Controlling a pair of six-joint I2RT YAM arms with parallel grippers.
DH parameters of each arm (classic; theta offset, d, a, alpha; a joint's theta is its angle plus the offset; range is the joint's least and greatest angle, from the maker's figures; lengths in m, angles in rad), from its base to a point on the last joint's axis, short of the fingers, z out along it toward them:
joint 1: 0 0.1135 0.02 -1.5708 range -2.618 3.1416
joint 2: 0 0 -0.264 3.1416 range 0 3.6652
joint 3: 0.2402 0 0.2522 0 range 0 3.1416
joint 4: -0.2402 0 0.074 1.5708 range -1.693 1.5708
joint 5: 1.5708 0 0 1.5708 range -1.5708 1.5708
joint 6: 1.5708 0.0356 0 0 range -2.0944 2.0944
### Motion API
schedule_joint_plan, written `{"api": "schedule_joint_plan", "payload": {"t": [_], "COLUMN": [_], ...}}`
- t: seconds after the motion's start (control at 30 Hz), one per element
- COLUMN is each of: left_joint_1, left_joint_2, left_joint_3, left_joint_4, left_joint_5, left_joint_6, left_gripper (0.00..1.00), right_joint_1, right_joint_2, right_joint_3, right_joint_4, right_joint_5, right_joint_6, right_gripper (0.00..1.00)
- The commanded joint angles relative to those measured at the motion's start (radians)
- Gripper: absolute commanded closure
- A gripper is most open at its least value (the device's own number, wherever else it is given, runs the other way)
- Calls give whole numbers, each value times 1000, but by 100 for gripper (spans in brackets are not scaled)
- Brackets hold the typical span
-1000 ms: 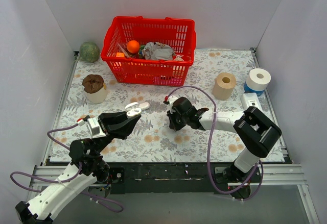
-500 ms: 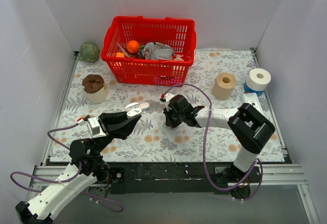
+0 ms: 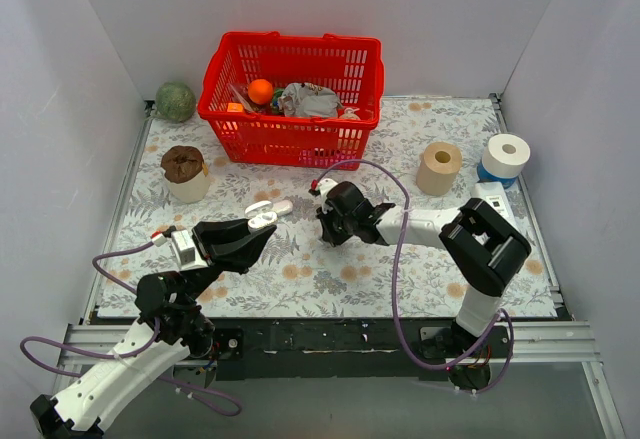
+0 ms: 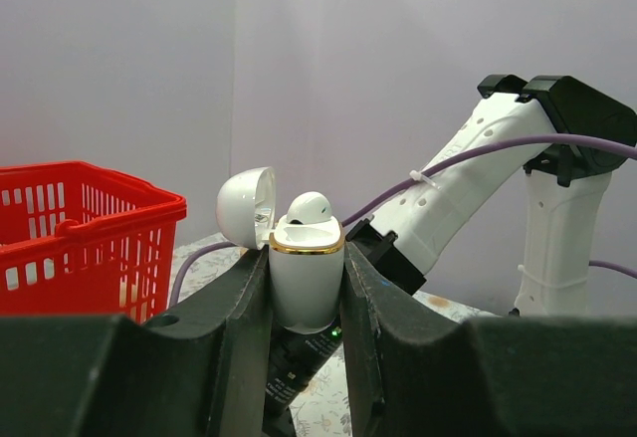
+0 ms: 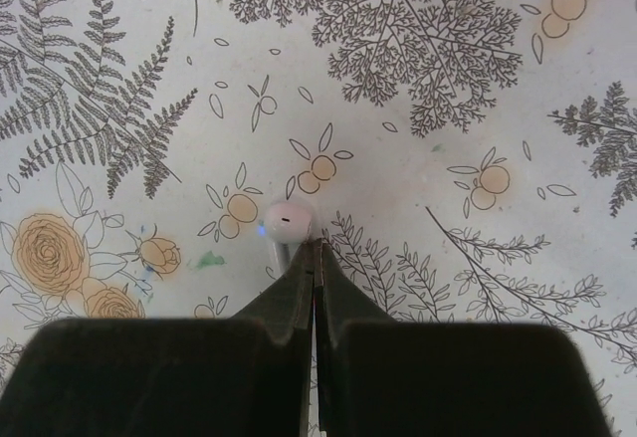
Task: Insert the wireless bluetooth earbuds into the charging case
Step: Pick up the earbud from the center of the board.
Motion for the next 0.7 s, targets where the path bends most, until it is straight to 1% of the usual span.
{"api": "schedule_joint_plan", "payload": {"t": [0.0,0.07,0.1,0.13,0.23,0.37,0.5,0.67], "left_joint_1": [4,4,4,5,4,4,4,4], "left_joint_2": [-12,-20,-24,-26,-25,-21,-26,-31], "left_joint_3": [11,12,11,11,11,14,14,12], "left_joint_4": [-20,-31,-33,-33,-28,-25,-27,-31], "left_joint_5": [-6,-11,-12,-14,-16,-14,-9,-5], "left_joint_6": [2,5,6,6,5,5,2,-5], "left_gripper": [100,100,100,100,100,100,100,100], "right_joint_1": [-7,-8,-7,-7,-4,24,47,68], "right_joint_2": [-8,-49,-60,-69,-91,-60,-10,42], "right_joint_3": [30,28,35,41,77,166,223,255], "right_joint_4": [-53,-63,-93,-106,-138,-221,-277,-297], "right_joint_5": [74,117,126,134,122,103,79,76], "right_joint_6": [-7,8,10,10,-2,-88,-133,-148], "right_gripper": [99,79,71,59,49,45,44,44]}}
